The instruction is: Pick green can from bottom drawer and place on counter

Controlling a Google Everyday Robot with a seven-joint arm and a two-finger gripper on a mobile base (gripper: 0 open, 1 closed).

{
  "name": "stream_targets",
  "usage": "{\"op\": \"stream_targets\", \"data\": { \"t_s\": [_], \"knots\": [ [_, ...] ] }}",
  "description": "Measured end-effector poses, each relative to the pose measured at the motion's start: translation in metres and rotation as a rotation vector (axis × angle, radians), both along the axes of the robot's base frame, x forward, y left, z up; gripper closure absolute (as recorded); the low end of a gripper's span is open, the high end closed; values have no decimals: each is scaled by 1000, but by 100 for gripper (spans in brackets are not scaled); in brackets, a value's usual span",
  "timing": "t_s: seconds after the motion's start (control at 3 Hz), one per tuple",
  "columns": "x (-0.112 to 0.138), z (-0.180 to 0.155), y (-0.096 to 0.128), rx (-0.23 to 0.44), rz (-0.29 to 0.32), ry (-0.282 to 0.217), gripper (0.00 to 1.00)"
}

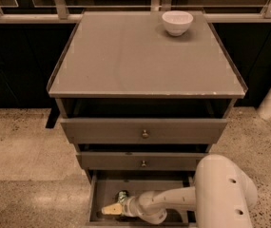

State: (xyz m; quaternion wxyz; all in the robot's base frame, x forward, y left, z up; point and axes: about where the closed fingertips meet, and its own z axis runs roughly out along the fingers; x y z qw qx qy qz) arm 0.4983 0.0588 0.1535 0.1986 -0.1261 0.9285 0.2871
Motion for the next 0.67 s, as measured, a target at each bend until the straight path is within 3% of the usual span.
{"op": "stream_targets", "data": {
  "t_s": [0.33, 0.67],
  "knots": [
    [5, -12, 0, -38, -28, -13, 3],
    [5, -12, -1, -40, -31, -15, 22]
  ]
}}
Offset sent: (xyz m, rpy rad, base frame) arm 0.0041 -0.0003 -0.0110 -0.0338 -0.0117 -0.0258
